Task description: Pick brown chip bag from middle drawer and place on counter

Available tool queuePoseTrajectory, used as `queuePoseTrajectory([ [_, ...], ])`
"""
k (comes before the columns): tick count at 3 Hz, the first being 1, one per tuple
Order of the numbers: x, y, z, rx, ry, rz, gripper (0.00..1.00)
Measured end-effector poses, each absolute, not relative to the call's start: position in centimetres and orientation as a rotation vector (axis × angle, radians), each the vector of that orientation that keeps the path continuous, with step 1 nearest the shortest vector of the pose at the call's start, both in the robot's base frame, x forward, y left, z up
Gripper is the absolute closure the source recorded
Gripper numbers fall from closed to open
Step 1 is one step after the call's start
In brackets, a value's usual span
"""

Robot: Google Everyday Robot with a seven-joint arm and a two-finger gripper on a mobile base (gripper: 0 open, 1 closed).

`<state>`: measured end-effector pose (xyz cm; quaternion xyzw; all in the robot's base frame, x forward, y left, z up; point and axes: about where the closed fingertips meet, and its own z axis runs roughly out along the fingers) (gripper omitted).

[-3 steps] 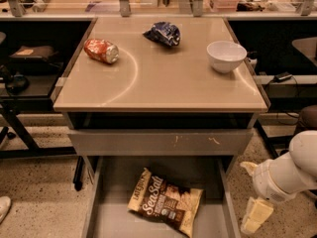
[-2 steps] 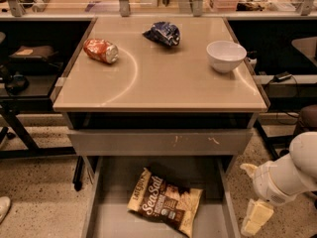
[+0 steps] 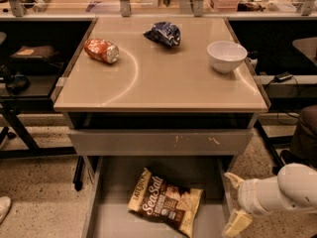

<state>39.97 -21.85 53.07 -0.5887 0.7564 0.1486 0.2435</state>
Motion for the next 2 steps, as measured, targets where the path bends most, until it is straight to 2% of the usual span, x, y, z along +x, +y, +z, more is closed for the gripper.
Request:
queuePoseTrajectory([
  [1, 40.56, -19.72, 48.70, -1.536, 1.937, 0.497, 0.00],
  [2, 40.59, -19.74, 48.79, -1.536, 1.937, 0.495, 0.00],
])
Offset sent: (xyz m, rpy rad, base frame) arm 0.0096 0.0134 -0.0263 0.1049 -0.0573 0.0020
